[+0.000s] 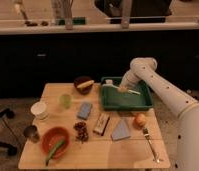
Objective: Place brush in tray
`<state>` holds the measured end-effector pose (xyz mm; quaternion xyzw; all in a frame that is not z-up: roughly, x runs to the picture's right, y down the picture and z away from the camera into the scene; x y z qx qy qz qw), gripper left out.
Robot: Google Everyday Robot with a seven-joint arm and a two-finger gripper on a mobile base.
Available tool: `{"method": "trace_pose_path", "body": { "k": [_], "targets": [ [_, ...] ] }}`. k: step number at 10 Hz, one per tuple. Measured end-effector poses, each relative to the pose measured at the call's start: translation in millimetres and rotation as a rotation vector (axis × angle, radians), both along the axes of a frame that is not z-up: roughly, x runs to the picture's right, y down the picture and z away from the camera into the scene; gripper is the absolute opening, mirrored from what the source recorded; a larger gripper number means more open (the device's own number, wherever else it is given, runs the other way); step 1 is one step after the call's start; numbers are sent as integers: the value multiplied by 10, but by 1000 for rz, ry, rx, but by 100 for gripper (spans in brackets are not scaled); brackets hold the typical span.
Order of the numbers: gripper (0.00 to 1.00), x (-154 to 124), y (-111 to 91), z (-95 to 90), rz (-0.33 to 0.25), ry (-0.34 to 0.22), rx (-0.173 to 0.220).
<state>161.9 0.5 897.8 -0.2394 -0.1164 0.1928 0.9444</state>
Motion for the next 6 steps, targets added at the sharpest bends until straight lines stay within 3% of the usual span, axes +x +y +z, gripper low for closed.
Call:
{"method": "trace_pose_path", "body": {
  "k": [6],
  "targets": [
    [71,214,1,16,77,-55,-10]
  ]
}}
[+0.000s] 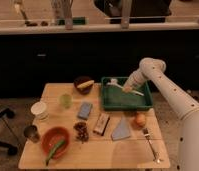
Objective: Place brush in tray
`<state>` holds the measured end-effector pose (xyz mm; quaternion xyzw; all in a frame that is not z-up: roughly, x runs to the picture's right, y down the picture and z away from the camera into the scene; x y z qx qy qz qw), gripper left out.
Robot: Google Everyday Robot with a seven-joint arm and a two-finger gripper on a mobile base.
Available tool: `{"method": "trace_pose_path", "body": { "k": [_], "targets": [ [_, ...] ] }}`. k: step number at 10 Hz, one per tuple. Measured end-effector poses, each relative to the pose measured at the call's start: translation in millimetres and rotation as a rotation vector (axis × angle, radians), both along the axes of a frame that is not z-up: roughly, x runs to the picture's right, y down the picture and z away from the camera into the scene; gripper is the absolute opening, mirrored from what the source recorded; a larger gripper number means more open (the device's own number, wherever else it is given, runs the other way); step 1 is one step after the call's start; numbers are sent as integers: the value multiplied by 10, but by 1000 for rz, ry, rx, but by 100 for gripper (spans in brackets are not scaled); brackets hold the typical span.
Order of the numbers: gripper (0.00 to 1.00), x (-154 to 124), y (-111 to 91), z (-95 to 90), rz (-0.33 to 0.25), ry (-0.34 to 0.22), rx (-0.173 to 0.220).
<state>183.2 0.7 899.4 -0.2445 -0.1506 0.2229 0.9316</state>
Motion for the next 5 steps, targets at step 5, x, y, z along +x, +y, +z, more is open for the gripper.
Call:
{"method": "trace_pose_path", "body": {
  "k": [5],
  "targets": [
    [80,32,0,-21,13,-19,-4]
  ]
}}
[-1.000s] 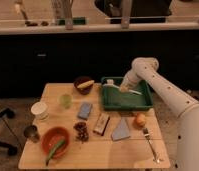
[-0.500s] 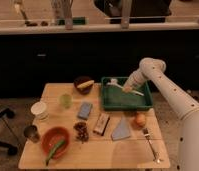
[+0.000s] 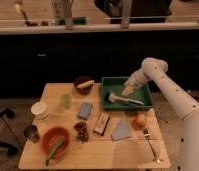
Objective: Place brush in tray
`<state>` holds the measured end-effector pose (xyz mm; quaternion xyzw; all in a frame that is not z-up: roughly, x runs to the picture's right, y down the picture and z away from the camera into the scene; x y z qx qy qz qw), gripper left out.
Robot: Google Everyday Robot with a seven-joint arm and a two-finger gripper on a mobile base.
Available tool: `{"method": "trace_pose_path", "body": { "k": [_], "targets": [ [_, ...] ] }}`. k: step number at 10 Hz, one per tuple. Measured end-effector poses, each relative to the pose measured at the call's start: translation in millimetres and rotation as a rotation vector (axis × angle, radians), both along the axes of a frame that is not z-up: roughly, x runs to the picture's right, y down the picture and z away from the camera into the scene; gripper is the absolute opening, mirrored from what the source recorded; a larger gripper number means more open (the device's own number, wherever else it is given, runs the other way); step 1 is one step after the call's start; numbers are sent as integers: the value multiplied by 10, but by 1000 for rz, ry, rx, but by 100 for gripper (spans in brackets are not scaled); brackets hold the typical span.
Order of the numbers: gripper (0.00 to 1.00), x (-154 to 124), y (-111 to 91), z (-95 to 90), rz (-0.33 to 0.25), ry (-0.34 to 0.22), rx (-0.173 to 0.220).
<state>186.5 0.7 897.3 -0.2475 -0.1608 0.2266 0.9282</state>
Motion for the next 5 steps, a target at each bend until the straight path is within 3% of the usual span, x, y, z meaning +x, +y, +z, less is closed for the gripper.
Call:
{"method": "trace_pose_path", "body": {
  "k": [5],
  "targets": [
    [80,198,-35,-54,30,2,3]
  ]
}}
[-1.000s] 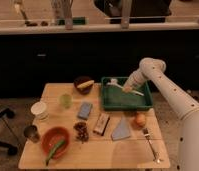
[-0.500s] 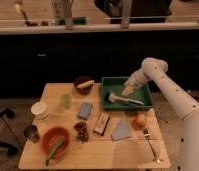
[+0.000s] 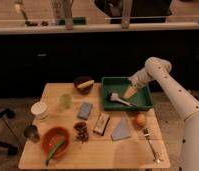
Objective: Place brush in tray
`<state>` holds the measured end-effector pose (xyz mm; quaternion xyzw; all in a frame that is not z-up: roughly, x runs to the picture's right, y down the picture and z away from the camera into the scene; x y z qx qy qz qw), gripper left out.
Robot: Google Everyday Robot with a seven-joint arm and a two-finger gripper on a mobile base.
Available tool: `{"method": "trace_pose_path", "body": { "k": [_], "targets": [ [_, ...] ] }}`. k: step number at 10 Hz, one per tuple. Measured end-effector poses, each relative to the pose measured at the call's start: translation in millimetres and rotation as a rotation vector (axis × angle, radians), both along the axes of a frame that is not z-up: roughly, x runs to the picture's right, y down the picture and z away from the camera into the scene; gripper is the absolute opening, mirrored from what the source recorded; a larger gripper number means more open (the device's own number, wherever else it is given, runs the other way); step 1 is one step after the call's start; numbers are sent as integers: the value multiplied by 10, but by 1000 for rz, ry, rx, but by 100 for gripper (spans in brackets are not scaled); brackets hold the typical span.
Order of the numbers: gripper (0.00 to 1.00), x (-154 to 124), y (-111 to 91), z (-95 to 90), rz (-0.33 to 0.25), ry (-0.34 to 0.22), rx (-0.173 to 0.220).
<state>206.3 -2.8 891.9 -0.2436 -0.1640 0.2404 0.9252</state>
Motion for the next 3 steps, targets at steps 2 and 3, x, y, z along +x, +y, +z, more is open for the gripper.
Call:
{"method": "trace_pose_path", "body": {
  "k": [2,3],
  "targets": [
    [80,135,6,-35,15,7,-2],
    [80,176,9,-47,19,10,-3]
  ]
}}
